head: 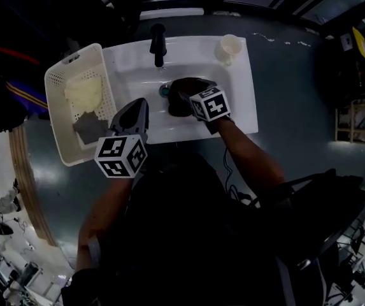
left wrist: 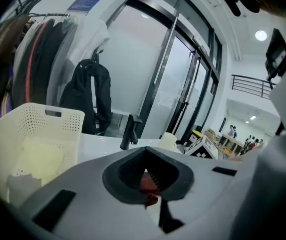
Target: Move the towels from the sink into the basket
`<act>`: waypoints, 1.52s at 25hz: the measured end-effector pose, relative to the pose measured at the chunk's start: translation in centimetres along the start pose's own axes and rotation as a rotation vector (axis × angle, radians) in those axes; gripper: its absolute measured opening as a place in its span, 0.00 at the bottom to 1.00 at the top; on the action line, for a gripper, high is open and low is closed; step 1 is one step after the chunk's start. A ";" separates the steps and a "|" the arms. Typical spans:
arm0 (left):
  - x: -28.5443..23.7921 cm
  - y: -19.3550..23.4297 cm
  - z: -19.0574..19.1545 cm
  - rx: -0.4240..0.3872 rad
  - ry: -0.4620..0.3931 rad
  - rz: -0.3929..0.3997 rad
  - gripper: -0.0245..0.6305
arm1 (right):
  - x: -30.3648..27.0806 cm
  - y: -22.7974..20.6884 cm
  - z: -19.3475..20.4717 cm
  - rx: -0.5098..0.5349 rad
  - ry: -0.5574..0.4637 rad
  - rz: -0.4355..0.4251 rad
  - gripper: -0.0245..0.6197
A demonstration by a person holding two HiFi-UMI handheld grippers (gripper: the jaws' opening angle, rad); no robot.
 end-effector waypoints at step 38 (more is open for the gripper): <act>6.0 1.0 0.3 0.035 -0.095 -0.161 0.04 | -6.7 1.8 1.2 0.137 0.151 -0.128 0.18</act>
Point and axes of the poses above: the fingertips, and each gripper's own axes: x backward along the fingers, y to its left, z out of its underside, the point moved 5 cm from there along x, backward along the fingers, and after that the axes turned 8 degrees about -x, right-handed, at the moved point
